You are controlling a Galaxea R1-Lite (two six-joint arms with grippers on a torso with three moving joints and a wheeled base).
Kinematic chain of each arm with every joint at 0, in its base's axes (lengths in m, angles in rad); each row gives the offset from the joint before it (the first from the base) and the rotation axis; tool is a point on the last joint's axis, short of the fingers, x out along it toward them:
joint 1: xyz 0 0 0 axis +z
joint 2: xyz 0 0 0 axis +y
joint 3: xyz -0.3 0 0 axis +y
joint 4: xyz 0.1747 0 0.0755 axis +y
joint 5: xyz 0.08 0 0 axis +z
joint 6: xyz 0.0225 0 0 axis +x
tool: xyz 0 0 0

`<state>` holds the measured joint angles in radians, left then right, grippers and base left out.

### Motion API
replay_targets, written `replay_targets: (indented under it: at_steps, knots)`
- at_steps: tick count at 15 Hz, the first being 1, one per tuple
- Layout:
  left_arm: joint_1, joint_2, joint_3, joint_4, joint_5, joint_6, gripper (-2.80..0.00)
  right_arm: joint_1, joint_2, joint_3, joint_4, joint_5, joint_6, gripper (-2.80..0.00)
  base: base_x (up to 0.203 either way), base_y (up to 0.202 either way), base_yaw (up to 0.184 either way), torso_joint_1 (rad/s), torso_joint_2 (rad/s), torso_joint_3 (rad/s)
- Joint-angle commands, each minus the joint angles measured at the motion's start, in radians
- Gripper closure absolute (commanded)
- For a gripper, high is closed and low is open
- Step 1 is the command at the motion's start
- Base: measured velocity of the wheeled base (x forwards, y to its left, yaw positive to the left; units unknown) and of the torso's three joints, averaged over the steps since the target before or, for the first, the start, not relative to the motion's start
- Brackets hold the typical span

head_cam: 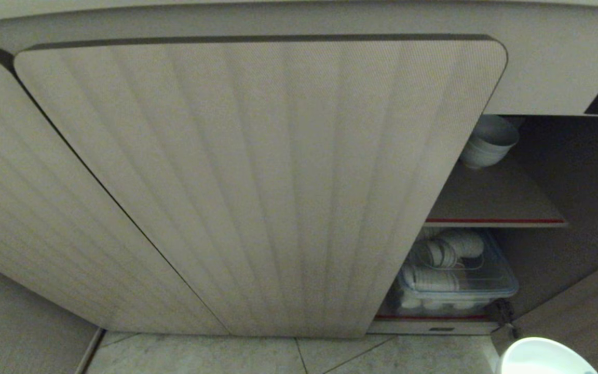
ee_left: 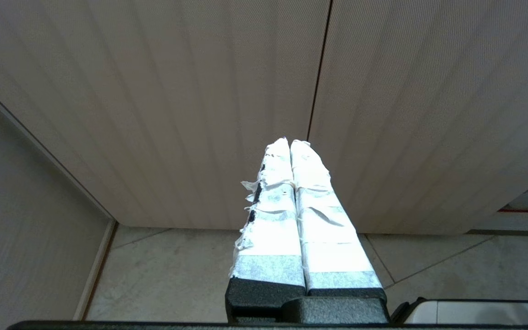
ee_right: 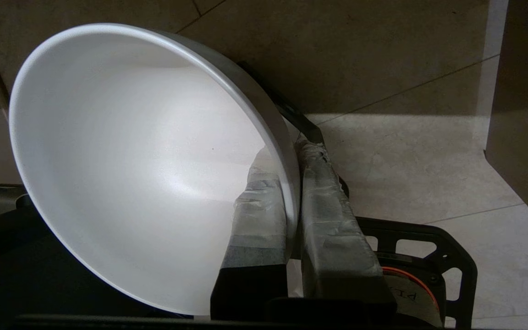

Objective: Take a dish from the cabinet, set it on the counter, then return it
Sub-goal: Put it back into the cabinet

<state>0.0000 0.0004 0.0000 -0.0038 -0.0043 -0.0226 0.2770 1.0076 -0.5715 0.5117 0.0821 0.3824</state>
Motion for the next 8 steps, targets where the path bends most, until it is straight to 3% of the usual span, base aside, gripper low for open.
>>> replay_targets:
  at_steps: [1,8]
  knots:
    - [0.0,0.0,0.0,-0.001,0.0,0.0,0.0,-0.001,0.0,-0.004,0.005,0.001,0.013,0.0,0.0,0.0,0.0,0.0,0.0,0.0]
    - [0.0,0.0,0.0,-0.001,0.0,0.0,0.0,-0.049,0.04,0.002,-0.027,0.001,0.049,0.0,0.0,0.0,0.0,0.0,0.0,0.0]
